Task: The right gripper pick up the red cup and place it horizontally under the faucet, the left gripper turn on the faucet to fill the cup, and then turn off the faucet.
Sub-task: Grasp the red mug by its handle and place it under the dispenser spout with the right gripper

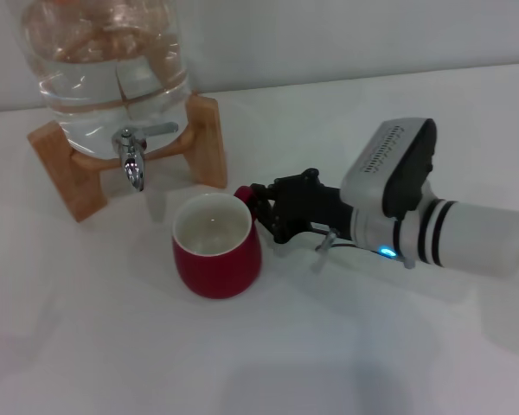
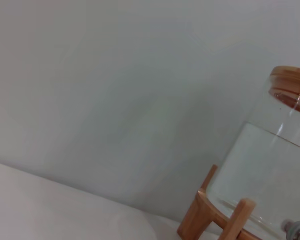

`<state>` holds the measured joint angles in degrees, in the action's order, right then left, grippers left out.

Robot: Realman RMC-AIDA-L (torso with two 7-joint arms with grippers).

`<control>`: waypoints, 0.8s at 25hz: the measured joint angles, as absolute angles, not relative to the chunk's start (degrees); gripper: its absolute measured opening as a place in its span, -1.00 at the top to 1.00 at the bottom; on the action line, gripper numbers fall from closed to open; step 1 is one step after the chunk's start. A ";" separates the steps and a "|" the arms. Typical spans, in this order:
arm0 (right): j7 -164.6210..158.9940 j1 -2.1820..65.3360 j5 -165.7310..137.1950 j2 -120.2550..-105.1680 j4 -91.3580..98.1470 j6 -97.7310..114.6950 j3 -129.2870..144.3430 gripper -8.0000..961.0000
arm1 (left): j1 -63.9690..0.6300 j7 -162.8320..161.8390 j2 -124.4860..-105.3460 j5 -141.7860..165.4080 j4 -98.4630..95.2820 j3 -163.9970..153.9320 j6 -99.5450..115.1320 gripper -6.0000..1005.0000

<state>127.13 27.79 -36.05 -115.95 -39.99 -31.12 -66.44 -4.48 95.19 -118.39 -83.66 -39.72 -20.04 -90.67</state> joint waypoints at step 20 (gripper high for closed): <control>127.31 33.48 -29.39 -116.18 -41.79 -21.23 -59.73 0.76 | -4.48 95.19 -118.55 -83.83 -39.72 -20.04 -90.85 -0.60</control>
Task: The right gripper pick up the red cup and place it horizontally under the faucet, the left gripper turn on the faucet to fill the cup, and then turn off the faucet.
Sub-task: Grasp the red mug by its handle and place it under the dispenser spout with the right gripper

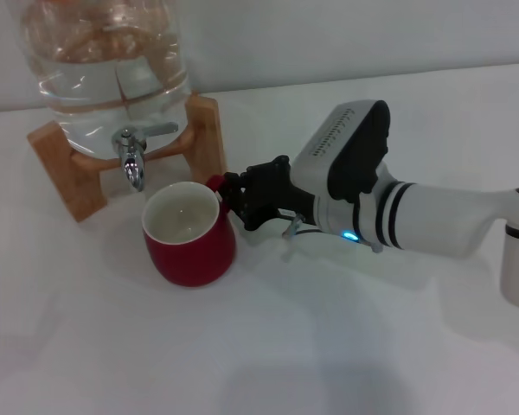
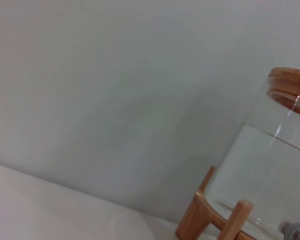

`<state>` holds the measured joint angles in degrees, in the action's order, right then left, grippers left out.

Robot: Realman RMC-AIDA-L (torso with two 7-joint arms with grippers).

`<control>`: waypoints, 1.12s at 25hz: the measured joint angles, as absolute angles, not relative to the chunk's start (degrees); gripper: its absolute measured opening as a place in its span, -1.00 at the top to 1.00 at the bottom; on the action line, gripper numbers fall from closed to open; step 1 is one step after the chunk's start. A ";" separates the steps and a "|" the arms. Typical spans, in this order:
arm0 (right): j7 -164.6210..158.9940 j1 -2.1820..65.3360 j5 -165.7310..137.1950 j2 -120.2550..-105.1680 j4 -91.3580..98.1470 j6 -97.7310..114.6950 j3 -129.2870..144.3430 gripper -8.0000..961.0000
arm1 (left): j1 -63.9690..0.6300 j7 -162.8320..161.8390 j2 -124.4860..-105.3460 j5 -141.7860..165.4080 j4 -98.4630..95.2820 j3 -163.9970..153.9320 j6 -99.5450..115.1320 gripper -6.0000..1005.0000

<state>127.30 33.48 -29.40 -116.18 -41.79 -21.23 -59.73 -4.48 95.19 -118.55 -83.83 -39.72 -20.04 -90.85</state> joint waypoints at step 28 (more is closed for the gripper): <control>127.13 38.75 -22.87 -116.19 -43.62 -13.63 -53.70 0.76 | -4.38 95.27 -118.57 -84.21 -39.73 -20.04 -91.50 -0.60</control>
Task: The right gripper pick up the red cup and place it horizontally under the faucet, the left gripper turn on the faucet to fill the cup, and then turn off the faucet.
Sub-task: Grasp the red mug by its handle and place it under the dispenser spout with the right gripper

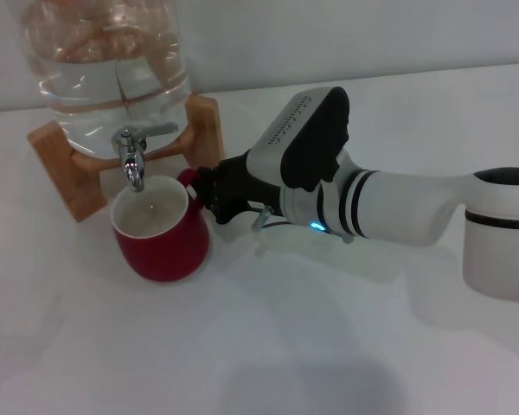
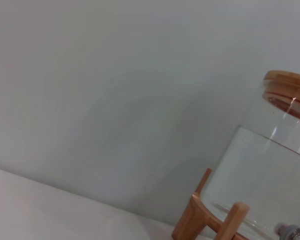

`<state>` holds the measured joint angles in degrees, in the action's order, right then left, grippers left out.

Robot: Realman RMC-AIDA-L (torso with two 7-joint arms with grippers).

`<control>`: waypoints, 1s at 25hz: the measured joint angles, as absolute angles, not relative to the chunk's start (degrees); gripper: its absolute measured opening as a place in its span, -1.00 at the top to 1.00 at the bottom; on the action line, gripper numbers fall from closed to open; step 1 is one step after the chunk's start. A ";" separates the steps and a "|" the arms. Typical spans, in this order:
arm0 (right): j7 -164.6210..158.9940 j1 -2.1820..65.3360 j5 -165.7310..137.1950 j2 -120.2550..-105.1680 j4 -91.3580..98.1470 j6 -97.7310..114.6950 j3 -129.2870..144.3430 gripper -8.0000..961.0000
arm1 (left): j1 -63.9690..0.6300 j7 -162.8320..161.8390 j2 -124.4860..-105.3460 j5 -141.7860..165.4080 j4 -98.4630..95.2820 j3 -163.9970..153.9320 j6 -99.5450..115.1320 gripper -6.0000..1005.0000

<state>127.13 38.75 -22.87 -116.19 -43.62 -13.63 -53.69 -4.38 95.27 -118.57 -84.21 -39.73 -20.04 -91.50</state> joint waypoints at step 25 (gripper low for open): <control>129.37 40.99 -18.61 -116.19 -39.92 -11.82 -51.92 0.76 | -4.39 95.19 -118.66 -84.47 -39.75 -20.03 -92.28 -0.60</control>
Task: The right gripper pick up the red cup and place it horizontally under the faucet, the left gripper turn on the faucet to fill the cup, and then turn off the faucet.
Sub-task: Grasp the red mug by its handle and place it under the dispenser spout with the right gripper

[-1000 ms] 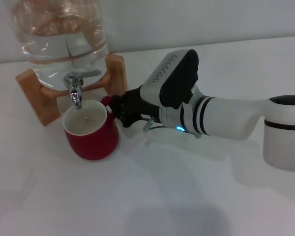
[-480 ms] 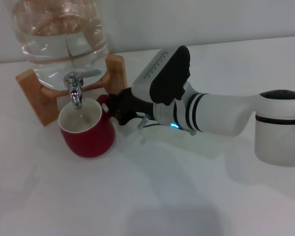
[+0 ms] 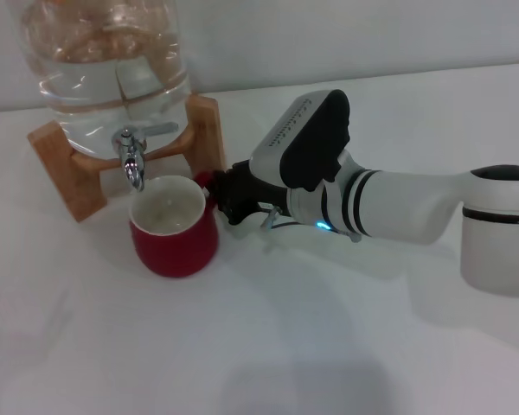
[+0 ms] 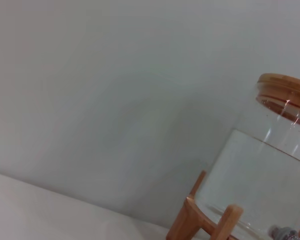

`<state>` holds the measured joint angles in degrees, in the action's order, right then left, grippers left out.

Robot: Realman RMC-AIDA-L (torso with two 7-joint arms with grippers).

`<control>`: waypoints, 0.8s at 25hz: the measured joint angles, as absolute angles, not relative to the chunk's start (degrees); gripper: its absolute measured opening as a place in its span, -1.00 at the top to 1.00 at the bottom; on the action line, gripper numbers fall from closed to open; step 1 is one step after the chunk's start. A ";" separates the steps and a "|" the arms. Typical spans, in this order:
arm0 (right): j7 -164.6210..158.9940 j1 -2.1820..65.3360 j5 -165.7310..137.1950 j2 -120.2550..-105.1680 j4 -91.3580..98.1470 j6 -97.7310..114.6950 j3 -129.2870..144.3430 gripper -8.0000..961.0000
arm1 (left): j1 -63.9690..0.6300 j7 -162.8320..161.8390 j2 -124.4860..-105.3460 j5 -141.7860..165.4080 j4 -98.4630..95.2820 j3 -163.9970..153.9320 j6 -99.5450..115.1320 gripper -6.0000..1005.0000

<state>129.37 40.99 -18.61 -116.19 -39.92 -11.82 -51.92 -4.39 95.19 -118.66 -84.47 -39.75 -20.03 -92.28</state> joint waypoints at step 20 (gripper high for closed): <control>129.28 41.83 -18.64 -116.19 -40.21 -11.81 -50.96 0.79 | -4.30 95.18 -118.74 -84.46 -39.72 -20.03 -92.29 -0.60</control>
<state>129.28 41.83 -18.64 -116.19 -40.21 -11.81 -50.96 -4.30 95.18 -118.74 -84.46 -39.72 -20.03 -92.29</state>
